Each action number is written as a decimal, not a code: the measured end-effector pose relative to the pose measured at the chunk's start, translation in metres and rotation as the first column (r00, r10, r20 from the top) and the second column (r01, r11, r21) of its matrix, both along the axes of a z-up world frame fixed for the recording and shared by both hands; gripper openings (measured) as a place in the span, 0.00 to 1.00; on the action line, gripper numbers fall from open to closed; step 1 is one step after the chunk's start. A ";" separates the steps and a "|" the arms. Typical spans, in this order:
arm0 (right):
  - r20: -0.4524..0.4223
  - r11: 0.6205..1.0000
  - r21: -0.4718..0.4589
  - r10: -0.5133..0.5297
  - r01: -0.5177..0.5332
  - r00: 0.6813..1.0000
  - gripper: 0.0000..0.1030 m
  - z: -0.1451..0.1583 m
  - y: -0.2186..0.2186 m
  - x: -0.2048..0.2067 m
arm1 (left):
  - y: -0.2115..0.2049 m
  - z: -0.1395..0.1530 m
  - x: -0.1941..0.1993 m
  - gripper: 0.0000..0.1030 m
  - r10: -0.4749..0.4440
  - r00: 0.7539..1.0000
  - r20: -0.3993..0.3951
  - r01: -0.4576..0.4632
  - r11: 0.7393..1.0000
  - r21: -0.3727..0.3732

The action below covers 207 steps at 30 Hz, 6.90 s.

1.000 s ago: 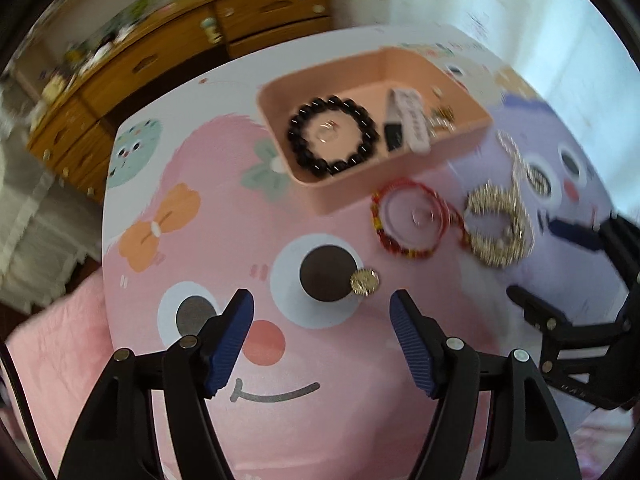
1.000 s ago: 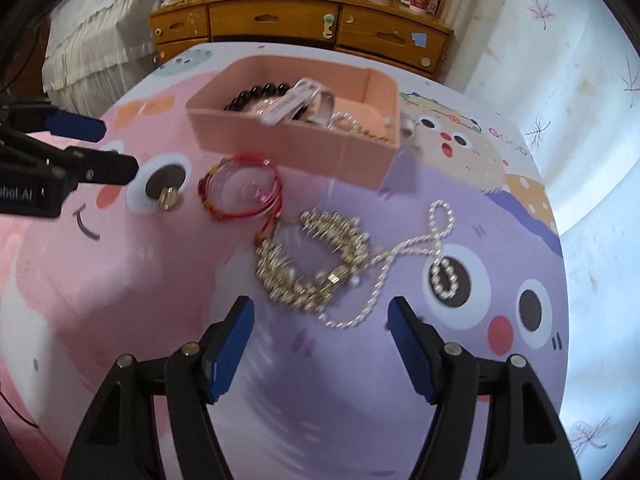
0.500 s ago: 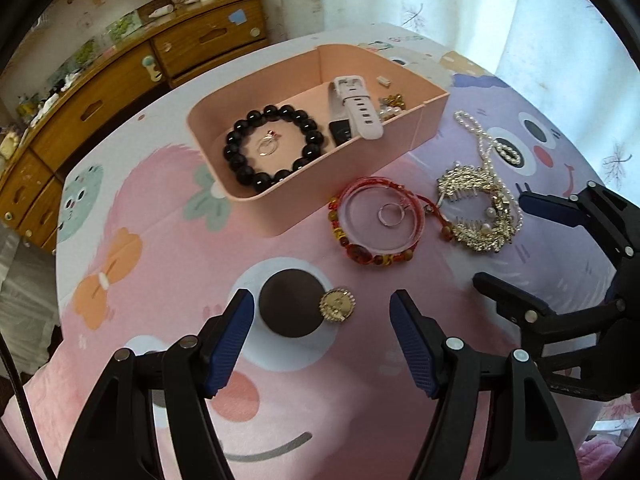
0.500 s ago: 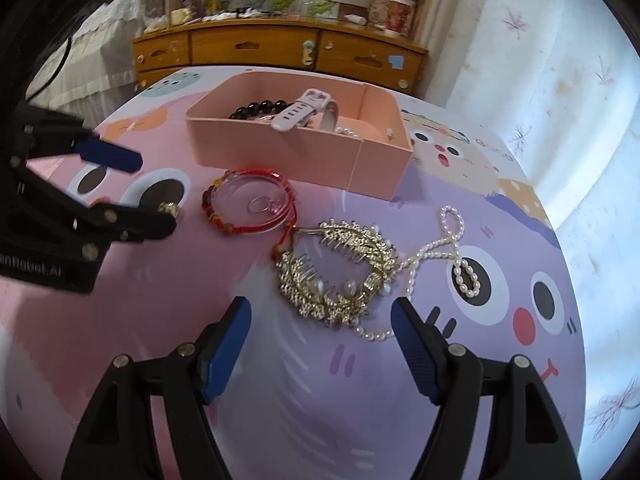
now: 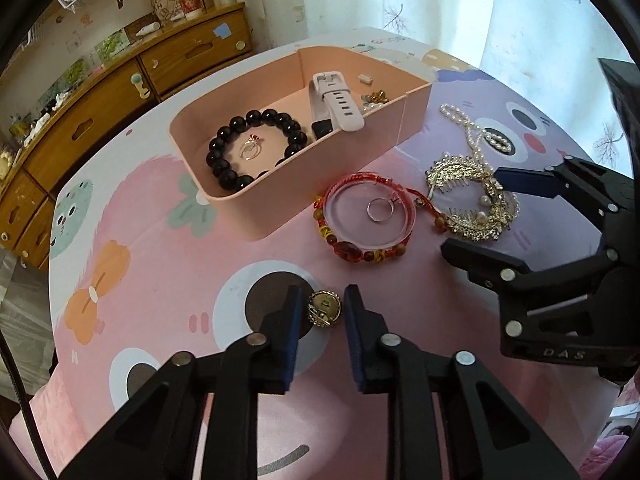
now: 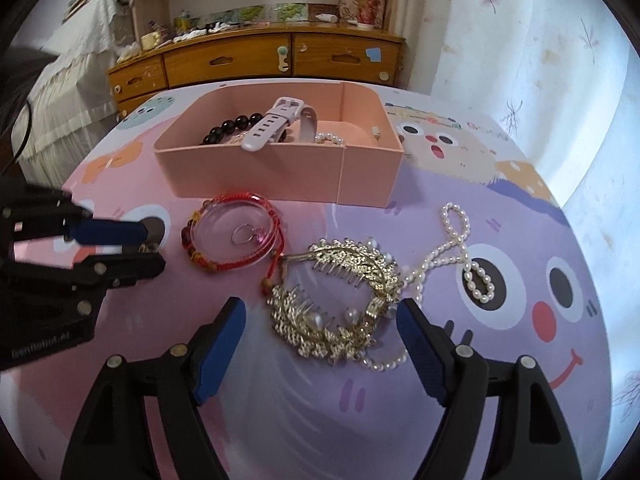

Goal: Organize jewelry
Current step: 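Grasp the gold coin pendant with the left tool while the right tool grasps the gold rhinestone hair clip, then carry the pendant into the pink box with the left tool while the right tool releases the hair clip there, then grasp the red string bracelet with the left tool while the right tool grasps the pearl necklace, then lower the red bracelet into the pink box with the left tool while the right tool drops the necklace there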

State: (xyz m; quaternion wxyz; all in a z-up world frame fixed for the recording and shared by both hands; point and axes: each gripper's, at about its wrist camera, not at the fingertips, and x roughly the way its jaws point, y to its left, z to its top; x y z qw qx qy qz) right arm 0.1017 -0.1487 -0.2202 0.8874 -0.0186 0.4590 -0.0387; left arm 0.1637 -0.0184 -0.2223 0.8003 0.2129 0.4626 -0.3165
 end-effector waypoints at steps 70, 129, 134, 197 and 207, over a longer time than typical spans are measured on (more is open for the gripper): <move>0.130 0.985 0.044 0.162 -0.169 0.978 0.56 0.133 -0.001 0.040 | 0.007 0.134 0.055 0.17 0.122 0.992 0.010 -0.119 0.978 -0.169; -0.325 0.926 0.356 -0.005 0.127 0.946 0.72 0.042 -0.140 0.053 | -0.037 0.023 -0.005 0.78 0.576 0.805 -0.142 -0.587 0.809 -0.040; -0.395 0.957 0.283 0.059 0.060 0.917 0.72 0.029 -0.129 0.059 | -0.039 0.011 -0.005 0.78 0.628 0.766 -0.138 -0.639 0.766 -0.066; -0.423 0.894 0.445 0.257 -0.048 0.869 0.09 0.019 -0.111 0.040 | -0.031 0.016 -0.037 0.58 0.610 0.789 -0.076 -0.613 0.773 -0.163; -0.329 0.847 0.526 0.281 -0.072 0.902 0.09 0.075 -0.103 0.040 | -0.026 0.064 -0.052 0.58 0.417 0.907 -0.061 -0.421 0.890 -0.174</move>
